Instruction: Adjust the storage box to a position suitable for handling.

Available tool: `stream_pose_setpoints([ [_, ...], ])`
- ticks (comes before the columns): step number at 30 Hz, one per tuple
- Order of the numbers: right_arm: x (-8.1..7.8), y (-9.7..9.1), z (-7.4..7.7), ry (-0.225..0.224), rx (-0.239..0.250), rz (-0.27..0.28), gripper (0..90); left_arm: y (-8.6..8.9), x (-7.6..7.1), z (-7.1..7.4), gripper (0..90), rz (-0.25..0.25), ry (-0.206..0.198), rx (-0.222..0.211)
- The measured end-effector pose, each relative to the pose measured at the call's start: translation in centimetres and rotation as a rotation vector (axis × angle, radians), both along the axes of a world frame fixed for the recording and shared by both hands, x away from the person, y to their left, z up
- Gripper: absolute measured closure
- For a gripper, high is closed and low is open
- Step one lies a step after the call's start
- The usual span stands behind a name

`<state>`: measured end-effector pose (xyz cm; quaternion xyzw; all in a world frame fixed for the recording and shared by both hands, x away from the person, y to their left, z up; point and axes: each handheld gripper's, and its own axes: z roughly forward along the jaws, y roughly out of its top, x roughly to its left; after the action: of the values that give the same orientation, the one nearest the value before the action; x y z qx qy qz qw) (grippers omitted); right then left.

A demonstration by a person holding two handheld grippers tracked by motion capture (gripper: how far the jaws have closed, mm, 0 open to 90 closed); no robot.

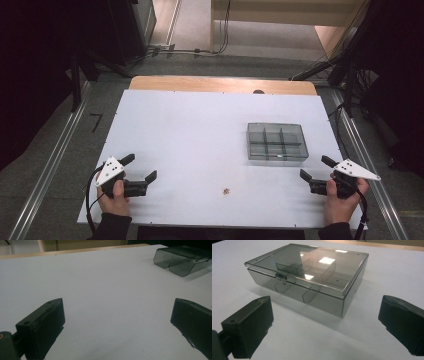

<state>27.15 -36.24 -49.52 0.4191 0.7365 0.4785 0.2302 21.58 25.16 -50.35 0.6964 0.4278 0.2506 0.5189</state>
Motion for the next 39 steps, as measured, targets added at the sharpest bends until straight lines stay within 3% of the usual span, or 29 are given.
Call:
stream_pose_setpoints([
  [8, 0.3, 0.4, 1.2, -0.004, -0.012, 0.001, 0.0, -0.3, -0.1, -0.1, 0.6, -0.011, -0.002, 0.013],
  [15, 1.1, 0.9, 2.9, 0.013, 0.006, 0.018, 0.0, -0.6, -0.2, -0.2, 0.6, -0.011, 0.002, 0.026],
  [20, 2.0, 1.3, 4.3, 0.009, -0.049, -0.025, 1.2, -0.6, -0.2, -0.2, 0.6, -0.012, 0.003, 0.023],
  [25, 3.6, 0.9, 5.5, 0.029, -0.019, -0.039, 2.6, -0.6, -0.1, -0.2, 0.7, -0.017, 0.007, 0.021],
  [32, 6.2, 0.9, 7.2, 0.045, -0.093, -0.041, 3.4, -0.6, -0.1, -0.2, 0.7, -0.027, 0.006, 0.015],
  [39, 9.1, 0.0, 7.5, 0.114, -0.091, -0.064, 3.8, -0.6, -0.1, -0.3, 0.7, -0.029, 0.008, 0.016],
])
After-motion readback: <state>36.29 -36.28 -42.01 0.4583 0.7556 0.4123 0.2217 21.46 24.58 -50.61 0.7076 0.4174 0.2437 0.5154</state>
